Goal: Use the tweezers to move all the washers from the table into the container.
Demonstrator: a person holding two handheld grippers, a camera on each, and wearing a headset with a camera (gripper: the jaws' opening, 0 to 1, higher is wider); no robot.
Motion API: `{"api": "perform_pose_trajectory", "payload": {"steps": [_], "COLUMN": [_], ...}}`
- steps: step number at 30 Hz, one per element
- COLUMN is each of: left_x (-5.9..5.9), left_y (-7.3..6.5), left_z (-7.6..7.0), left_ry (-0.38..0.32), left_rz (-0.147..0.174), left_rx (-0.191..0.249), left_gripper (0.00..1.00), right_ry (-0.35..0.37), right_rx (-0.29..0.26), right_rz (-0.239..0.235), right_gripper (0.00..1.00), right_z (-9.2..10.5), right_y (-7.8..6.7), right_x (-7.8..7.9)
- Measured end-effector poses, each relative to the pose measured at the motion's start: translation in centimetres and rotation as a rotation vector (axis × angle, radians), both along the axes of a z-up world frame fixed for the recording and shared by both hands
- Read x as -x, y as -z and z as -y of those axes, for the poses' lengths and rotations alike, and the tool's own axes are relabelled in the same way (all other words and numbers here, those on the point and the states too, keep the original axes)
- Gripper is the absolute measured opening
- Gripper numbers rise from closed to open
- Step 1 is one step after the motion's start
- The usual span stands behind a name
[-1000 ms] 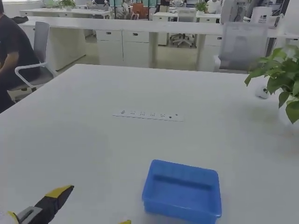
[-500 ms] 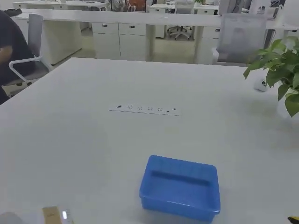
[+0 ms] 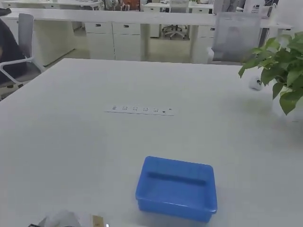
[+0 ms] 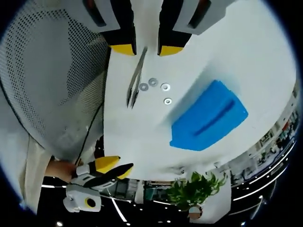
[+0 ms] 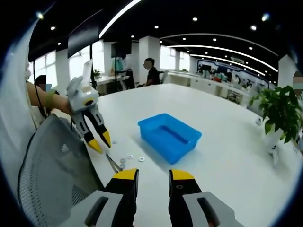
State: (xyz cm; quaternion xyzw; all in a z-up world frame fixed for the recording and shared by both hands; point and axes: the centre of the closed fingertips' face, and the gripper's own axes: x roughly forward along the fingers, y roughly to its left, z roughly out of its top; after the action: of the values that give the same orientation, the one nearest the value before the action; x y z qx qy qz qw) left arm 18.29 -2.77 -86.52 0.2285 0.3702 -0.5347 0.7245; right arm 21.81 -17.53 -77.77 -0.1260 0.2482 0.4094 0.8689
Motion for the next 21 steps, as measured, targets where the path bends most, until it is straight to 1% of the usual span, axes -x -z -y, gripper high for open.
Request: {"api": "perform_pose_trajectory", "payload": {"steps": [1, 3, 4, 6, 8, 10, 12, 14, 16, 17, 18, 19, 21], "left_x": [0.0, 0.2, 0.2, 0.1, 0.2, 0.2, 0.3, 0.1, 0.2, 0.3, 0.3, 0.3, 0.4], "left_y": [0.1, 0.3, 0.4, 0.7, 0.9, 1.0, 1.4, 1.2, 1.3, 1.2, 1.2, 1.0, 0.4], "left_z": [0.1, 0.4, 0.4, 0.3, 0.4, 0.6, 0.3, 0.6, 0.5, 0.6, 0.5, 0.5, 0.3], "left_ry": [0.001, 0.017, 0.022, 0.053, 0.073, 0.093, 0.144, 0.154, 0.181, 0.201, 0.209, 0.215, 0.22], "left_rz": [0.0, -0.021, -0.019, 0.008, 0.025, 0.033, 0.056, 0.075, 0.091, 0.097, 0.109, 0.113, 0.12], "left_rx": [0.0, 0.002, -0.006, -0.042, -0.053, -0.058, -0.107, -0.104, -0.117, -0.114, -0.121, -0.125, -0.121], "left_gripper": [0.12, 0.1, 0.08, 0.05, 0.03, 0.01, 0.0, 0.0, 0.0, 0.0, 0.0, 0.0, 0.0], "right_ry": [-0.002, -0.01, -0.013, -0.02, -0.024, -0.03, -0.042, -0.061, -0.083, -0.106, -0.13, -0.143, -0.191], "right_rx": [0.0, -0.006, -0.006, -0.003, 0.001, 0.006, 0.009, 0.02, 0.031, 0.037, 0.031, 0.029, 0.047], "right_rz": [-0.001, -0.009, -0.009, -0.008, -0.011, -0.014, -0.018, -0.018, -0.02, -0.024, -0.032, -0.037, -0.035], "right_gripper": [0.24, 0.25, 0.24, 0.24, 0.25, 0.26, 0.26, 0.27, 0.28, 0.3, 0.32, 0.34, 0.33], "right_z": [0.0, -0.2, -0.3, -0.4, -0.4, -0.5, -0.7, -1.0, -1.3, -1.6, -2.0, -2.3, -2.9], "right_y": [0.0, 0.1, 0.0, 0.1, 0.2, 0.3, 0.4, 0.6, 0.8, 0.9, 1.0, 1.1, 1.3], "right_x": [0.0, 0.2, 0.2, 0.3, 0.4, 0.5, 0.6, 0.7, 0.9, 1.2, 1.5, 1.6, 2.0]}}
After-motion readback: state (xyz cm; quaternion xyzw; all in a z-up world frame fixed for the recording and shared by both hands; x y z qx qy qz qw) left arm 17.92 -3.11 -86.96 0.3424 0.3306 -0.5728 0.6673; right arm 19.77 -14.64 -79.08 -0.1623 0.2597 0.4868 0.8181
